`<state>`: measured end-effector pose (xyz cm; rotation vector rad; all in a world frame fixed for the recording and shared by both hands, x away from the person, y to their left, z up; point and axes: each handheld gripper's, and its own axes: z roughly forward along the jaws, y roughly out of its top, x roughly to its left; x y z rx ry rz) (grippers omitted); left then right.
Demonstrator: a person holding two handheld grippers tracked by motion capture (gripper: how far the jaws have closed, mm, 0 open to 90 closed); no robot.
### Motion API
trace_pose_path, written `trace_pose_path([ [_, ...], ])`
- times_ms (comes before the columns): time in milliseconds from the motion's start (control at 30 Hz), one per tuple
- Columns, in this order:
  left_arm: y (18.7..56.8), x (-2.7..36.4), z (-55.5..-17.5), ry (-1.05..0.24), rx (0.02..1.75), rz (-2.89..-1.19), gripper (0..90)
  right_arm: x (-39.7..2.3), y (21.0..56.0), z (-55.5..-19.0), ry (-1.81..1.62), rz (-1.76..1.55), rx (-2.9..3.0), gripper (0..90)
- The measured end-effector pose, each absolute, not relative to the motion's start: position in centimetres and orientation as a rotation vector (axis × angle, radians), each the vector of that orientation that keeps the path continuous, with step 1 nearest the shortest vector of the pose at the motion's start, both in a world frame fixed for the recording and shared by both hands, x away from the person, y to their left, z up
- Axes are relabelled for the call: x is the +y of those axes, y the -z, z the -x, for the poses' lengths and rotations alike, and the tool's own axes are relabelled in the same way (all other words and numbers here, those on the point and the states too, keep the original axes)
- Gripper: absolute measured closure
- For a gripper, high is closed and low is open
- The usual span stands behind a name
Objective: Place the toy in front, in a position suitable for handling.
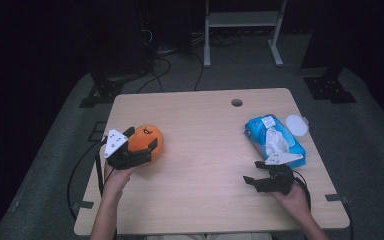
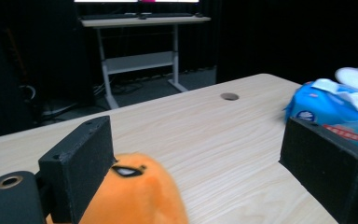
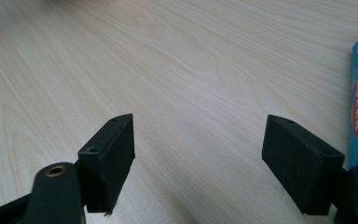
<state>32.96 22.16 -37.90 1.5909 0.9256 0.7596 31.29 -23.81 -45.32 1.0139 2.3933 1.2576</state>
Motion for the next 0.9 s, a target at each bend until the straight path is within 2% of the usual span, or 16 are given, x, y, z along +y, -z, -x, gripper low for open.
trace_pose_path([
  [267,38.8,23.2,-33.4,-0.793,0.979,-1.584,9.4,-23.8,45.4,-31.3,-1.26,-1.014,2.4,24.4],
  [733,42.7,24.6,-35.4,-0.851,1.087,-1.637,9.9,-23.5,45.6,-31.4,-1.262,-1.016,2.414,24.4],
  [800,42.9,24.4,-35.5,-0.875,1.065,-1.662,13.7,-23.5,45.6,-31.3,-1.26,-1.014,2.414,24.4],
  [900,43.1,24.2,-35.7,-0.877,1.061,-1.678,14.0,-23.5,45.5,-31.3,-1.263,-1.015,2.41,24.6],
])
